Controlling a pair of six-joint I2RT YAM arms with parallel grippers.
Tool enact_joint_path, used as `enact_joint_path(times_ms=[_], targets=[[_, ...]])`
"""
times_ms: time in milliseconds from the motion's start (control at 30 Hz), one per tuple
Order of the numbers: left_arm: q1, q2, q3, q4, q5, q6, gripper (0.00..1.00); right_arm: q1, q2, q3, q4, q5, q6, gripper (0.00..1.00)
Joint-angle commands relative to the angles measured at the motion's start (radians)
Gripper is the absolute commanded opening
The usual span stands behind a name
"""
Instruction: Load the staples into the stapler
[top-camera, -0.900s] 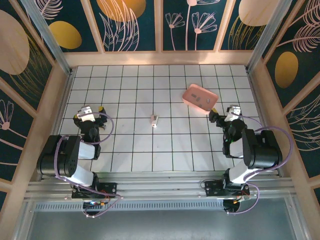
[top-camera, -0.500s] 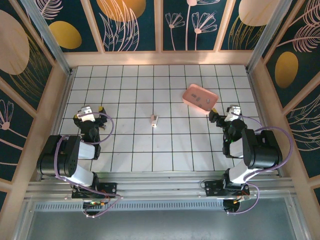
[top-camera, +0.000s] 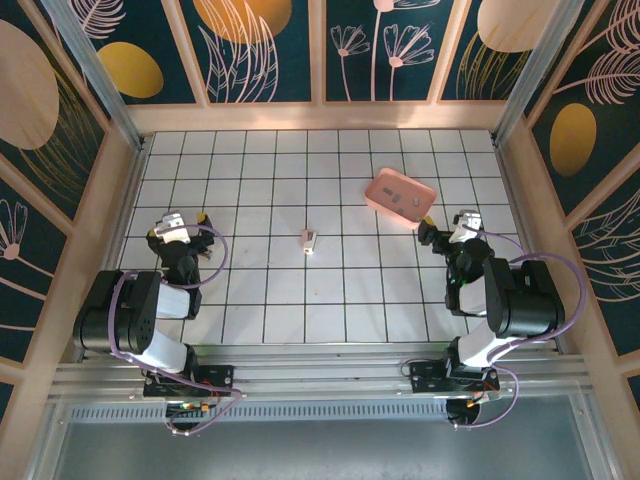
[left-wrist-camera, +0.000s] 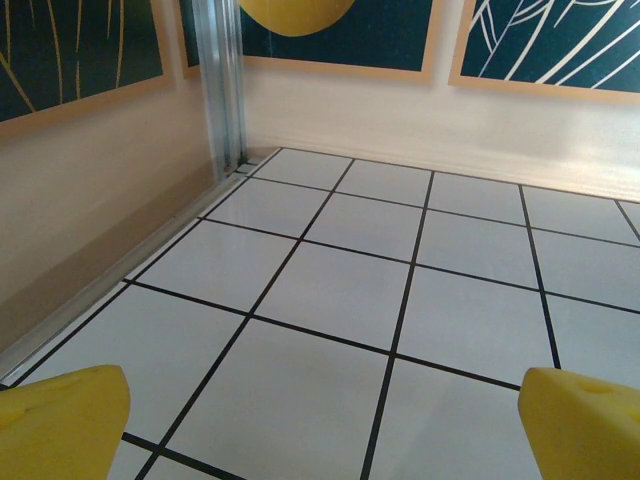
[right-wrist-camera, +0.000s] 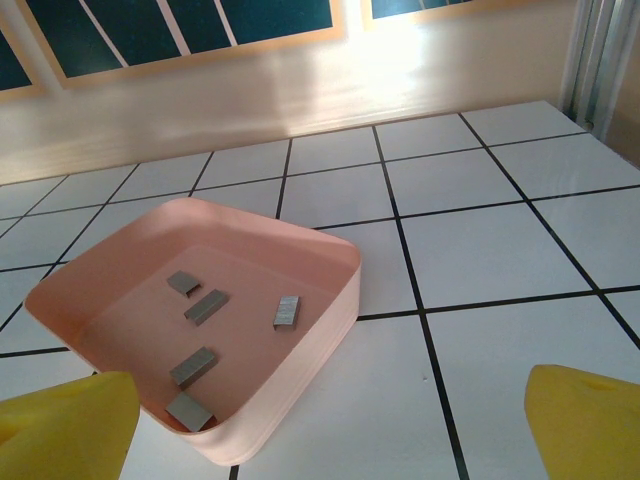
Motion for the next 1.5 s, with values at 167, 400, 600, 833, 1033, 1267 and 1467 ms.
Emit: enact_joint_path(times_ms=[167, 400, 600, 833, 1033, 1267, 1467], targets=[[0.003, -0.258, 0.166, -0.447, 0.063, -0.042, 0.9, 0.023, -0.318, 0.113, -0.415, 0.068, 0.054, 0.99], [-0.045, -0.374, 0.332, -0.882, 0.217, -0.139, 0.76, 0.159, -0.48, 0.364, -1.04, 0.132, 0.15, 0.99], [-0.164, -0.306, 0.535, -1.221, 0.268, -0.223, 0.73, 0.383, -0.425, 0.485, -1.276, 0.181, 0.32, 0.99], [-0.165, -0.247, 0.61, -1.378, 0.281, -0.303, 0.76, 0.696, -0.102, 0.73, -1.459, 0.242, 0.493, 0.99], [-0.166, -0.188, 0.618, -1.419, 0.273, -0.316, 0.77, 0.849, 0.181, 0.954, -1.529, 0.267, 0.547, 0.92], [-0.166, -0.169, 0.591, -1.368, 0.333, -0.335, 0.77, 0.912, 0.404, 1.135, -1.606, 0.322, 0.542, 0.85], [-0.166, -0.16, 0.589, -1.354, 0.34, -0.332, 0.76, 0.912, 0.49, 1.204, -1.602, 0.346, 0.519, 0.71]])
